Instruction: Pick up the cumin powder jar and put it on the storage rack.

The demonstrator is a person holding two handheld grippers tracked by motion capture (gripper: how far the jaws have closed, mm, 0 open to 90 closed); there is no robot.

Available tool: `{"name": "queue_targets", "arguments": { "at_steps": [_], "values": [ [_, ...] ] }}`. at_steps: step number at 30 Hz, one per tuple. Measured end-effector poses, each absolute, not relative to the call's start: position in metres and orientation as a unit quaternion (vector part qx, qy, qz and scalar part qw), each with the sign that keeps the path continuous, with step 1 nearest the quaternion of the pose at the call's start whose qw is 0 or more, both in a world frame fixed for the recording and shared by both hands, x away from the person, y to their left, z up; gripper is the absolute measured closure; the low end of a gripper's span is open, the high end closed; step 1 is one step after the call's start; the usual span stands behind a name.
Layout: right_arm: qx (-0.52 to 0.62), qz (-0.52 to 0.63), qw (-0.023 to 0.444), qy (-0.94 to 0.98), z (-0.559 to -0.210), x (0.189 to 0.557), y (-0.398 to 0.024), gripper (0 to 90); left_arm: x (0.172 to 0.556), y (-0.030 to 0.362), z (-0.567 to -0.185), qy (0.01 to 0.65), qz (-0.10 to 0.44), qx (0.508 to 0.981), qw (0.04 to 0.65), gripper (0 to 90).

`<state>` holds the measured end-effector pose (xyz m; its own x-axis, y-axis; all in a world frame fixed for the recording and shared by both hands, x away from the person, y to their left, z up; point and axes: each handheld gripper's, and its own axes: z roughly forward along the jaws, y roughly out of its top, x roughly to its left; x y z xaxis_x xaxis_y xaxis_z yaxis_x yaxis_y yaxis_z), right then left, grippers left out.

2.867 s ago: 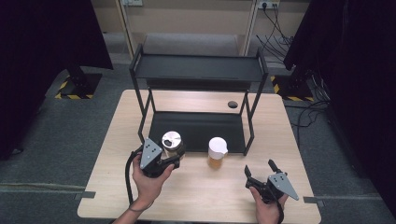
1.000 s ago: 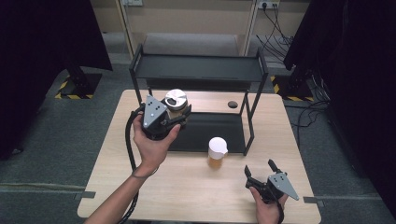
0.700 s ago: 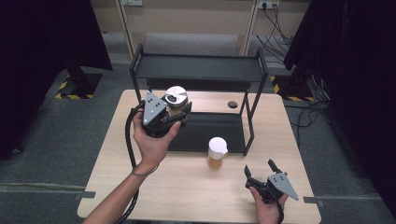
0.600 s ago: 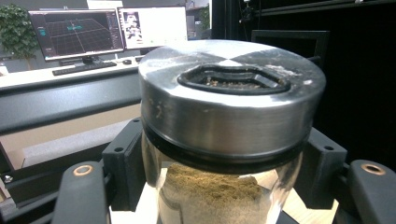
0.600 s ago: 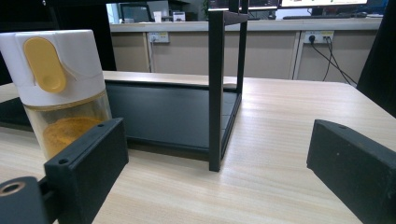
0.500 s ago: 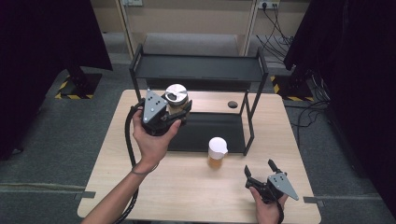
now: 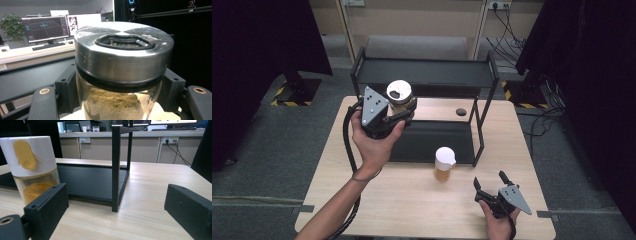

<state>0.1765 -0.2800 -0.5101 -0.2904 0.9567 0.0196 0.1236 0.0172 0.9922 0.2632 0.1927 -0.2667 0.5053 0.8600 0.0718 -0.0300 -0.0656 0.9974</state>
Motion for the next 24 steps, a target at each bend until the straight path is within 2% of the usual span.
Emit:
{"name": "queue_targets", "arguments": {
  "at_steps": [24],
  "values": [
    [0.451,0.537,0.389,0.598,-0.511,0.176,-0.28,5.6,0.276,0.185,-0.239,0.325,0.384,0.622,0.6,30.7]
  ]
}}
